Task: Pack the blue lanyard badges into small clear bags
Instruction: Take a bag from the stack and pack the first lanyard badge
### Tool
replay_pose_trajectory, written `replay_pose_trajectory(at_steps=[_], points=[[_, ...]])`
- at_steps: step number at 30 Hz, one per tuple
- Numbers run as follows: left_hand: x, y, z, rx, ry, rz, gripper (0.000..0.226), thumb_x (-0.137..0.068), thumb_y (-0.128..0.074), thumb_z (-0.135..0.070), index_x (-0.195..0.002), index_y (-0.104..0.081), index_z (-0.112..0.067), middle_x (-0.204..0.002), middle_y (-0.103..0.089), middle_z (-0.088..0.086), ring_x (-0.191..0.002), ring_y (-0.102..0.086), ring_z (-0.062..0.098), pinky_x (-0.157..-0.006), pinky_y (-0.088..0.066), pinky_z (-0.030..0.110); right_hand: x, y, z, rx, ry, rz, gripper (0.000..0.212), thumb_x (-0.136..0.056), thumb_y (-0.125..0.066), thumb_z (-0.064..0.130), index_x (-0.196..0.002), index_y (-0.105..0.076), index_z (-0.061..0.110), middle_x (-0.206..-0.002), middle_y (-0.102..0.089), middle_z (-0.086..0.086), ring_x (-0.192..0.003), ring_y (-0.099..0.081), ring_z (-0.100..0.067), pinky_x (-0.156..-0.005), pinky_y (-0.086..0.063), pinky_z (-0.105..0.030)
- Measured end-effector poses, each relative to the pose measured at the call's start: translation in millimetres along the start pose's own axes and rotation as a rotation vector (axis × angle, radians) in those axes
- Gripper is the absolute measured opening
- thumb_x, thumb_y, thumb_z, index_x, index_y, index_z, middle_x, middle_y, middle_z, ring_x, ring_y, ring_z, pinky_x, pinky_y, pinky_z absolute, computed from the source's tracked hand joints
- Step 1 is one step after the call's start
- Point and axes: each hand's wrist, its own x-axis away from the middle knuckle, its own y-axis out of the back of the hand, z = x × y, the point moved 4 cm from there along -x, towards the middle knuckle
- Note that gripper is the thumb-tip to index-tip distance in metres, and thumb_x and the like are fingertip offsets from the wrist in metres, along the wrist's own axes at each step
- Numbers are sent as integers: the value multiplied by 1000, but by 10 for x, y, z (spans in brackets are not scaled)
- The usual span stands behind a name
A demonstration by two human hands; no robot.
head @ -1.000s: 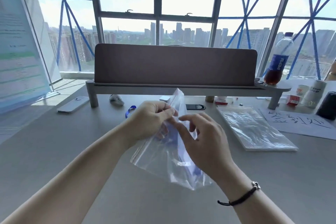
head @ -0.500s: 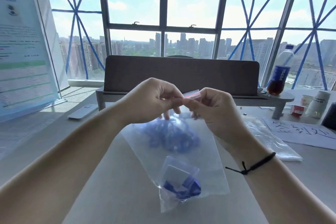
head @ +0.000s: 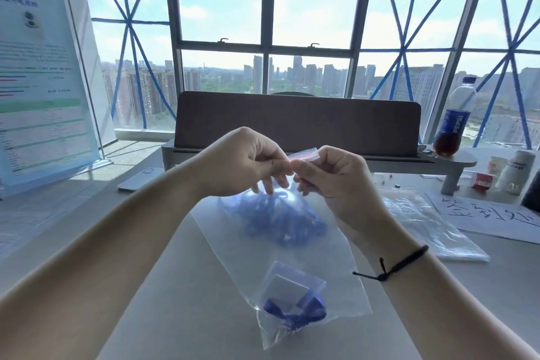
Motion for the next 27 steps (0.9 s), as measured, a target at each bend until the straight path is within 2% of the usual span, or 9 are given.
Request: replay_pose_trajectory(at_steps=[2, 5, 11, 16, 19, 21, 23, 25, 27], points=[[-7, 15, 8, -3, 0, -16, 18, -95, -67, -22, -89, -77, -9, -77, -77, 1, -64, -73, 15, -56, -56, 25, -15, 14, -3, -6, -9, -13, 21, -80, -78, 8, -69, -64, -3, -63, -65, -11, -56, -58, -19, -59, -51, -34], [7, 78, 101, -49, 26, -21, 15, -97, -66, -17, -88, -75, -10, -76, -77, 0, -63, -73, 16, -57, -56, 25, -37, 98, -1, -90, -36, -67, 24, -75, -79, 15, -57, -63, 16, -59, -63, -9, -53, -55, -18, -58, -50, -30], [181, 286, 472, -55, 129, -43, 16, -95, -67, -20, -85, -75, -10, -75, -77, 2, -63, -73, 19, -60, -58, 28, -13, 387, -81, -165, -85, -146, 24, -66, -80, 23, -62, -60, 11, -62, -61, -12, -52, -55, -18, -53, -51, -24], [217, 276, 578, -34, 97, -63, 16, -94, -67, -20, -85, -75, -8, -73, -77, 4, -64, -73, 16, -64, -60, 29, 24, 405, -231, -216, -137, -168, 19, -70, -78, 19, -57, -65, 16, -61, -62, -7, -56, -58, -16, -61, -53, -25], [216, 296, 646, 125, 88, -223, 27, -89, -67, -30, -86, -73, -4, -76, -77, 9, -68, -75, 20, -66, -61, 34, -3, 325, -240, -345, -147, -152, 18, -75, -75, 16, -61, -64, 14, -67, -66, -10, -58, -64, -20, -65, -58, -30], [269, 195, 826, 440, 135, -286, 44, -84, -64, -48, -94, -70, -6, -92, -78, 13, -81, -76, 25, -75, -61, 40, -44, 220, -221, -393, -156, -109, 15, -78, -73, 17, -67, -64, 13, -74, -72, -10, -63, -70, -26, -69, -60, -33], [359, -136, 1074, 734, 169, -161, 68, -74, -71, -63, -114, -66, -9, -117, -73, 17, -104, -72, 32, -89, -59, 46, -85, 101, -173, -413, -158, -75, 12, -81, -71, 18, -77, -64, 10, -82, -74, -10, -71, -71, -30, -73, -60, -36], [503, -586, 1307, 787, 250, 14, 81, -65, -85, -57, -127, -63, -10, -123, -70, 15, -111, -69, 32, -94, -57, 41, -134, 37, -110, -451, -158, -80, 12, -85, -70, 17, -83, -64, 7, -85, -74, -10, -75, -71, -29, -76, -60, -35], [639, -960, 1469, 690, 342, 96, 54, -70, -88, -36, -115, -73, -10, -109, -75, 11, -100, -70, 26, -87, -56, 31, -184, 50, -74, -483, -163, -124, 12, -89, -69, 16, -84, -63, 7, -86, -74, -10, -74, -70, -28, -73, -60, -33]])
